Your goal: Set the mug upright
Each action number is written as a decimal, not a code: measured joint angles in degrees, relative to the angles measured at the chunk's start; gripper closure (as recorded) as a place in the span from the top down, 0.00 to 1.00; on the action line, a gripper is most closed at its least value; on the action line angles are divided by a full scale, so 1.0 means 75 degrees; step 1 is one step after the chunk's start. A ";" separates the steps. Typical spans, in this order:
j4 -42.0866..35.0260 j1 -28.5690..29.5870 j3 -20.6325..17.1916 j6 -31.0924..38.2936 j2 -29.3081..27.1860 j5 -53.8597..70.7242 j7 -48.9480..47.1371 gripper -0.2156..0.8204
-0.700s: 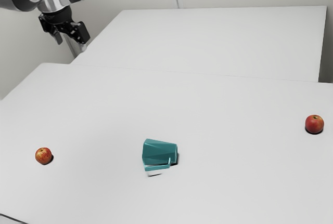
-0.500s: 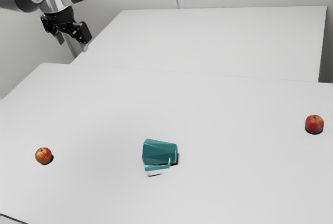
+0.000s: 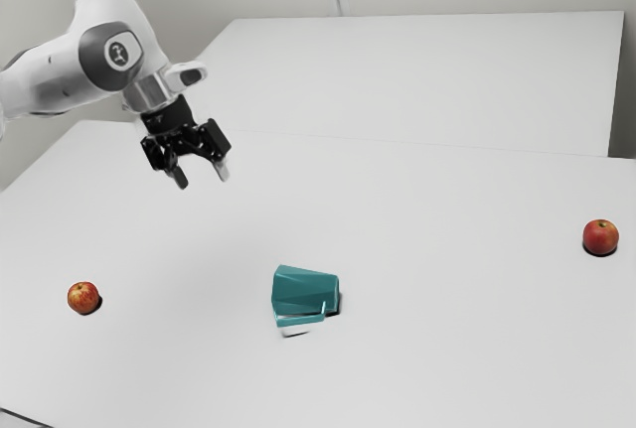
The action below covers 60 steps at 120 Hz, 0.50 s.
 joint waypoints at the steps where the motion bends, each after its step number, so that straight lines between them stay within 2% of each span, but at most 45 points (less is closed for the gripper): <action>1: -0.0042 0.0017 0.0000 0.0003 0.0021 -0.0069 -0.0011 0.79; 32: -0.0989 0.0415 0.0001 0.0057 0.0394 -0.1831 -0.0377 0.79; 60: -0.1418 0.0062 -0.0018 0.0140 0.0811 -0.2854 -0.0688 0.79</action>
